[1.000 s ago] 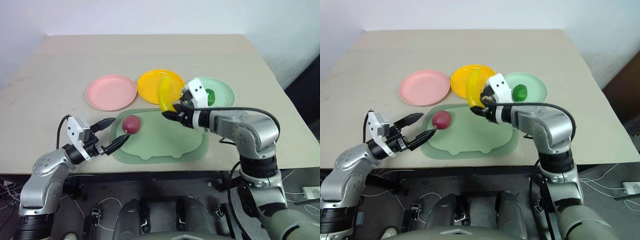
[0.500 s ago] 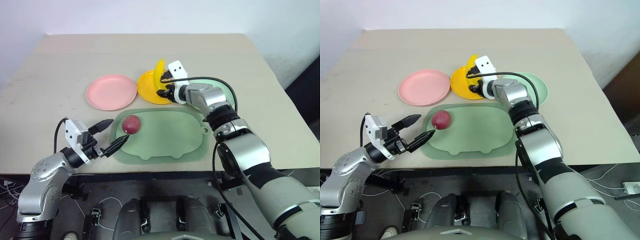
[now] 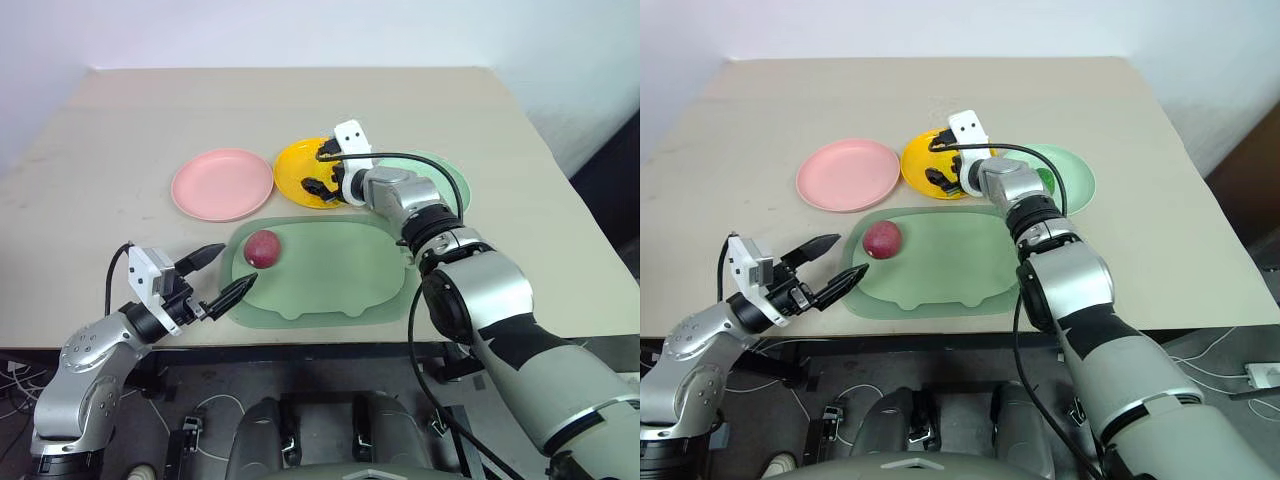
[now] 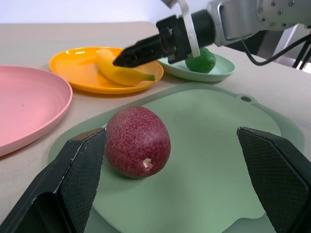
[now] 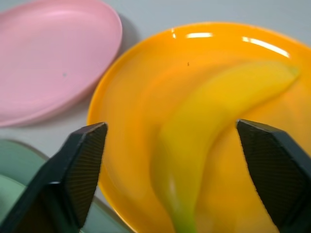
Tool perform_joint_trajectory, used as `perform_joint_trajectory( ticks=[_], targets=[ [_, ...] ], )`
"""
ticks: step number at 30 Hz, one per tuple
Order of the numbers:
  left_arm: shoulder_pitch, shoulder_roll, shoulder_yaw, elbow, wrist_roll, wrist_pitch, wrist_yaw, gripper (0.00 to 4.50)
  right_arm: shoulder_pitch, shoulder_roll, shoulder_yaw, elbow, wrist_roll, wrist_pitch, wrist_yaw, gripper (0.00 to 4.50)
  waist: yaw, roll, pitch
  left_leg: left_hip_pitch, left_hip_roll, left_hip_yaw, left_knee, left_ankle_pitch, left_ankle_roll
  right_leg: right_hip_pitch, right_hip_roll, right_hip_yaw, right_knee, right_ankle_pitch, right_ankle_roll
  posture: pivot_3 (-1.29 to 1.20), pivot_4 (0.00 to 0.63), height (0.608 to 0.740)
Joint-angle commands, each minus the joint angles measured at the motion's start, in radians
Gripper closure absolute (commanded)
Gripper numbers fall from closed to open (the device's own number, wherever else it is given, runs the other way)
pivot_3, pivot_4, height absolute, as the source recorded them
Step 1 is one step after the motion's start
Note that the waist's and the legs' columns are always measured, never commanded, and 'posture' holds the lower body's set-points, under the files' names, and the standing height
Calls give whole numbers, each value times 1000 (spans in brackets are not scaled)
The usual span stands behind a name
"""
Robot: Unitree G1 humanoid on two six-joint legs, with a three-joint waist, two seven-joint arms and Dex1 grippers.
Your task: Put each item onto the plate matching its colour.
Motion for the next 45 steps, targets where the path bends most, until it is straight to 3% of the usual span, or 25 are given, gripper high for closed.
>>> perform_joint_trajectory(
  ticks=[1,5,10,16,26,35,45],
  targets=[
    [0,-5,18,-38,-8,-24,5,0,6,-24,-40,-134,31,-38,87,178,0,0,0,0,0,0,0,0,0,0,0,0,0,0,0,0,150,695],
    [-24,-15,7,-53,-13,-13,27,0,195,-50,-42,-505,90,12,175,178,5,0,0,0,0,-2,0,0,0,1,0,0,-1,0,0,0,150,695],
    [-52,-34,-23,-46,3,-12,47,0,551,-92,-13,-1135,196,163,215,178,8,0,0,0,1,-3,0,0,0,2,-1,0,0,0,0,0,150,695],
    [-97,-71,-56,6,71,-47,91,0,785,-113,-23,-1474,272,233,170,178,2,0,0,2,0,-3,0,0,-1,2,0,0,0,0,0,0,150,695],
    [-181,-118,-104,5,82,5,165,0,1045,-274,44,-1632,291,261,242,178,24,-1,-1,2,0,-5,1,0,1,4,-1,-1,-2,0,0,0,150,695],
    [-237,-148,-127,57,135,59,261,0,1034,-281,19,-1578,294,246,201,178,34,-1,-1,3,-1,-6,2,0,1,5,-1,-1,-2,0,0,0,150,695],
    [-290,-153,-182,188,200,50,236,0,1058,-286,11,-1583,299,241,191,178,34,-1,-1,3,-1,-6,2,0,1,6,-1,-2,-2,0,0,0,150,695]
  ],
)
